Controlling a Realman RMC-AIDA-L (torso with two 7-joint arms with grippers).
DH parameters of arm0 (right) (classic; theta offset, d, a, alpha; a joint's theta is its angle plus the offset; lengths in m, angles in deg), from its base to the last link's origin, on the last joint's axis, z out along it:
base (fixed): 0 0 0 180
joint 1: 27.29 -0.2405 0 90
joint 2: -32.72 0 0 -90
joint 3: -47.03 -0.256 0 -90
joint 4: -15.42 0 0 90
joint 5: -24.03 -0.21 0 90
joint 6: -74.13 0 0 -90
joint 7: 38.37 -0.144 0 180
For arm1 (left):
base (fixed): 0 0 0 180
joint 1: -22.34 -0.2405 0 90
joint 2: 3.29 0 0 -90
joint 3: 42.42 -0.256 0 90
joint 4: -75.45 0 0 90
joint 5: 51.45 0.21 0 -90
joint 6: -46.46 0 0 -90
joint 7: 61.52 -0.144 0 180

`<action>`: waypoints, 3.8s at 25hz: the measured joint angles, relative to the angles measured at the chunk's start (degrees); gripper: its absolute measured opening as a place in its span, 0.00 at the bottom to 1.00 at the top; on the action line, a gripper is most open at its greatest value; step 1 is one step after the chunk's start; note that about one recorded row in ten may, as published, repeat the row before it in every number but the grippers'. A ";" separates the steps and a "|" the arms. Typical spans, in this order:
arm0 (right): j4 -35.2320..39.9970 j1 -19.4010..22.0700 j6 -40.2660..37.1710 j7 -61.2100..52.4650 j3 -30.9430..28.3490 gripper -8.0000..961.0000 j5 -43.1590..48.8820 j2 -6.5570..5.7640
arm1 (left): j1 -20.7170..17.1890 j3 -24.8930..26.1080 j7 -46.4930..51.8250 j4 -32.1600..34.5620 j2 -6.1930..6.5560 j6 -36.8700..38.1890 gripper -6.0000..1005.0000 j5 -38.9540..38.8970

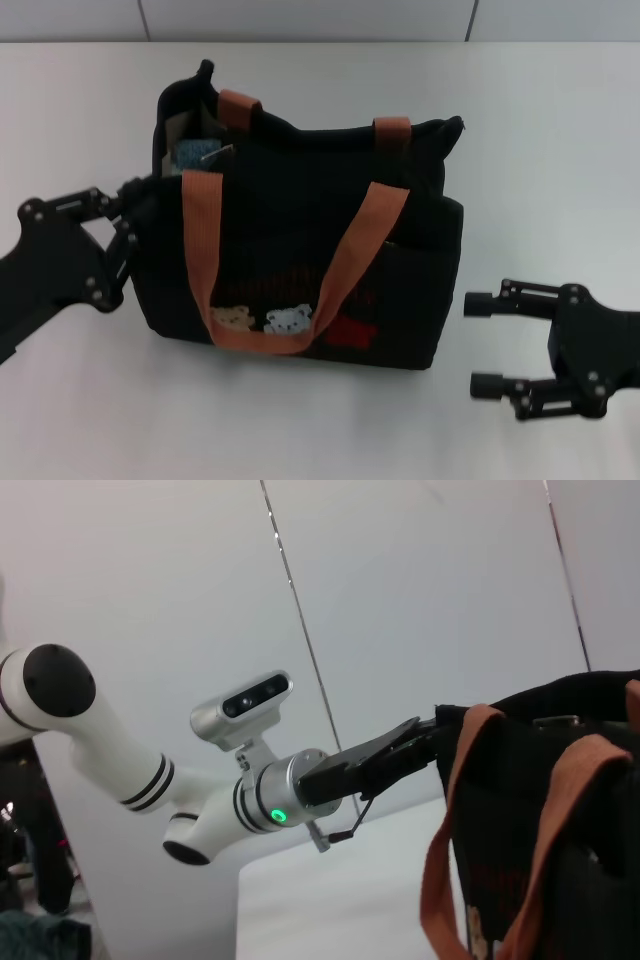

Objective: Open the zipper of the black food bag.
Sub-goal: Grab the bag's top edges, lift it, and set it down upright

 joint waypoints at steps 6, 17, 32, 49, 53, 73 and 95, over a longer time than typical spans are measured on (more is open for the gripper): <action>0.53 1.46 -1.93 -1.15 -5.48 0.84 -12.19 -0.37 | 3.68 0.72 0.82 1.15 0.15 3.52 0.11 -1.59; 21.66 -4.15 3.44 -28.50 -1.00 0.84 -19.22 -1.05 | 11.85 -0.01 3.91 5.62 0.13 7.02 0.11 -1.70; 41.99 -12.32 17.14 -39.93 25.04 0.81 -17.87 0.02 | 14.48 -1.09 3.75 5.83 -0.05 7.21 0.11 -1.71; 44.96 -16.15 25.16 -43.55 35.60 0.66 -11.56 0.26 | 15.21 -1.90 3.49 5.45 -0.04 7.02 0.11 -1.76; 44.31 -17.27 26.16 -44.56 36.06 0.62 -10.75 0.26 | 15.34 -1.92 3.47 5.45 -0.05 7.03 0.11 -1.79; 44.76 -17.57 25.18 -46.87 34.99 0.39 -11.06 0.25 | 16.15 -2.02 3.46 5.43 -0.04 7.30 0.11 -1.78; 42.99 -20.32 24.28 -49.64 34.60 0.05 -8.99 0.12 | 16.50 -1.94 3.46 5.42 -0.05 7.25 0.11 -2.37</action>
